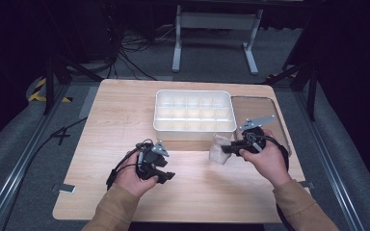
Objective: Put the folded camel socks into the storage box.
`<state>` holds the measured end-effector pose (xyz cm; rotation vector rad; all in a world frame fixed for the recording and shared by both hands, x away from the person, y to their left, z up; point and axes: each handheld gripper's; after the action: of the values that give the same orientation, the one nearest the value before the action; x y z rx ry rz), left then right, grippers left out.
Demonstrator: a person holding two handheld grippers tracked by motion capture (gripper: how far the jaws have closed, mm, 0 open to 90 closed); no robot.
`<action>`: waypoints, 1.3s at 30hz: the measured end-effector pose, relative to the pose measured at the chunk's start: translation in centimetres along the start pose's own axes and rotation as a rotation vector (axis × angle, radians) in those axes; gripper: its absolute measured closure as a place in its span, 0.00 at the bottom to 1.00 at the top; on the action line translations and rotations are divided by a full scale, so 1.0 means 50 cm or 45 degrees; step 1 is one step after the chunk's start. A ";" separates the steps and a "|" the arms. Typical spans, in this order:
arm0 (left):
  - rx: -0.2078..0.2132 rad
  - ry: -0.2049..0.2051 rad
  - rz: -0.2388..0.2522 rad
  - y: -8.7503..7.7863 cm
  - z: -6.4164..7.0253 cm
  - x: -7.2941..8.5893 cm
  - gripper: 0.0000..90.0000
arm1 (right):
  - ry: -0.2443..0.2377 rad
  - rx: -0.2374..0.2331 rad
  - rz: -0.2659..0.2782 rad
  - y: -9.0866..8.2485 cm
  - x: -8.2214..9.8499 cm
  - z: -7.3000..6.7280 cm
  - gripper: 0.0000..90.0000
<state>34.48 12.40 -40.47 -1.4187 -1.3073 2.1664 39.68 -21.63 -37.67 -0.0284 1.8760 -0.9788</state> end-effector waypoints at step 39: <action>-0.002 -0.042 -0.003 -0.008 -0.014 0.015 0.53 | 0.074 0.286 -0.056 -0.036 -0.092 0.118 0.85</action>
<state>34.58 13.45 -40.68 -1.3870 -1.3213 2.1971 45.93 -24.55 -34.24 0.0942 1.8134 -1.2271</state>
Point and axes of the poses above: each handheld gripper's, and its own axes: y roughly forward along the jaws, x roughly out of its underside, z roughly to its right, and after that the axes turned 5 degrees about z, right-handed
